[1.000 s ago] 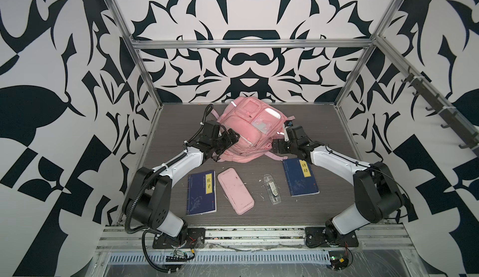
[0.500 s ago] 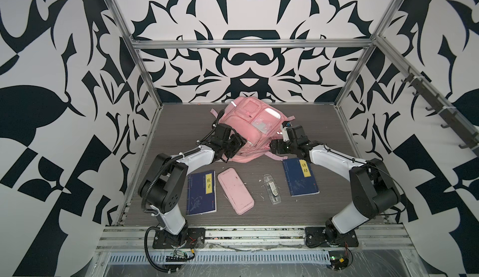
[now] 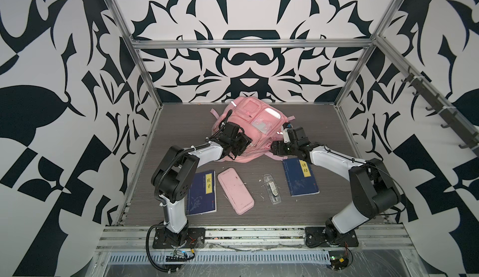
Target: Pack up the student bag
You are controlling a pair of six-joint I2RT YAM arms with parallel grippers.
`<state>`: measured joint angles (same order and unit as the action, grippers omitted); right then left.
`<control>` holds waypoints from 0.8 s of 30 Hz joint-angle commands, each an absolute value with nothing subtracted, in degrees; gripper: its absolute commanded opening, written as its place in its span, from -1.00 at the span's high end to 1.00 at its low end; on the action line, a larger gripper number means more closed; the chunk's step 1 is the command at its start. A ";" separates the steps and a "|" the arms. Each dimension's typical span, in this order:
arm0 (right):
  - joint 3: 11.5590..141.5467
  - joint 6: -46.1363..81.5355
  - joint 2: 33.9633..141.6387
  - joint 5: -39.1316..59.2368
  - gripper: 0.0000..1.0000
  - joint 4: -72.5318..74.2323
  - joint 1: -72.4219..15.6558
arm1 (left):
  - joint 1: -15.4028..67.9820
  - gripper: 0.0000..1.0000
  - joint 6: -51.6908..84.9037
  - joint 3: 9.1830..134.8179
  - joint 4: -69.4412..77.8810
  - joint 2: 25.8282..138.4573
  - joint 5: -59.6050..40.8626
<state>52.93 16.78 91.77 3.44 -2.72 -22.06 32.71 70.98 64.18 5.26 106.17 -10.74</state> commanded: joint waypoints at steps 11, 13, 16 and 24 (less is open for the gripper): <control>52.33 16.97 89.29 3.51 -0.78 -0.75 -21.52 | 34.42 -0.11 71.59 62.06 -1.35 99.97 -4.56; 52.43 16.98 89.49 3.60 -0.77 -0.73 -21.52 | 34.43 -0.11 71.66 62.05 -1.36 100.14 -4.55; 52.30 16.98 89.48 3.78 -0.75 -0.80 -21.55 | 34.45 -0.11 72.21 62.39 -1.15 101.61 -5.28; 52.21 16.85 89.13 3.56 -0.72 -1.26 -21.54 | 34.40 -0.10 72.96 62.80 -0.26 103.53 -5.62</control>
